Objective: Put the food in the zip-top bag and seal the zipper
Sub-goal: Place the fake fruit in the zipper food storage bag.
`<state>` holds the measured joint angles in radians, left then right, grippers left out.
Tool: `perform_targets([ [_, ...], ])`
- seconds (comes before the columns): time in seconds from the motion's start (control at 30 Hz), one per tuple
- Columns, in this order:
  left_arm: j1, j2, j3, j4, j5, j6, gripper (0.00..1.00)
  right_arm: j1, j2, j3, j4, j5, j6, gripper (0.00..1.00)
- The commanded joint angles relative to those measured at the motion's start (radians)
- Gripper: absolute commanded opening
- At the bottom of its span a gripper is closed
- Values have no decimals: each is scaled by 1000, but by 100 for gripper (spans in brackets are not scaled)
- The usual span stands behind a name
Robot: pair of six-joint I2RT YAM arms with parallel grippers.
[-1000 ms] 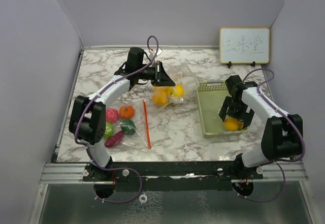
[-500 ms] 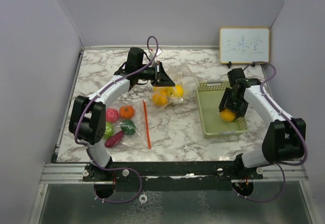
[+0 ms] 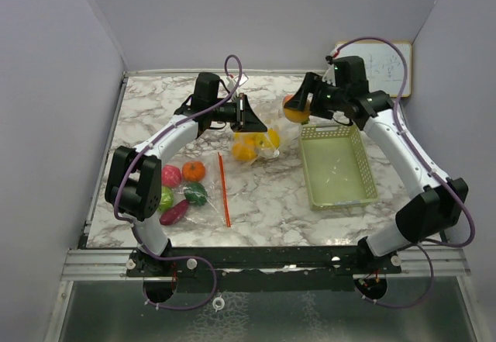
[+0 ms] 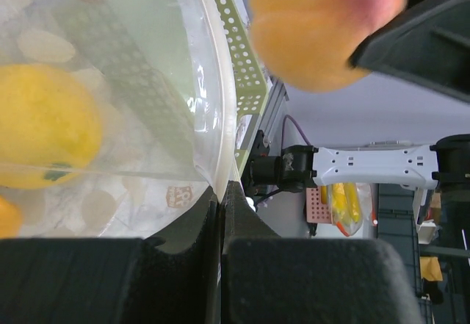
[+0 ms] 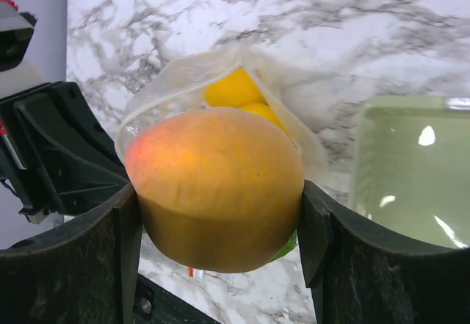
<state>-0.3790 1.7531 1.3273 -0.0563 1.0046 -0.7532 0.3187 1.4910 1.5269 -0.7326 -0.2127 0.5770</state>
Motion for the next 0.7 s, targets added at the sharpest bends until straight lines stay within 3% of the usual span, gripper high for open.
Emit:
perform_targets([
  [0.0, 6, -20, -8, 30, -7, 2, 0, 68, 95, -2, 193, -85, -10, 23],
  [0.1, 6, -30, -12, 28, -9, 0, 0, 72, 159, -2, 227, -102, -11, 30],
  [0.17, 6, -35, -9, 17, -13, 7, 0, 78, 189, 5, 220, -120, -28, 45],
  [0.2, 6, -38, -7, 11, -14, 10, 0, 79, 195, 4, 215, -125, -35, 54],
  [0.3, 6, -44, -2, 5, -19, 10, 0, 82, 177, -2, 197, -100, -69, 98],
  [0.57, 8, -49, 42, -49, -7, 49, 0, 80, 42, -15, 240, -76, -271, 100],
  [0.67, 10, -51, 64, 0, 76, 40, 0, 80, -29, -59, 291, -211, -413, 100],
])
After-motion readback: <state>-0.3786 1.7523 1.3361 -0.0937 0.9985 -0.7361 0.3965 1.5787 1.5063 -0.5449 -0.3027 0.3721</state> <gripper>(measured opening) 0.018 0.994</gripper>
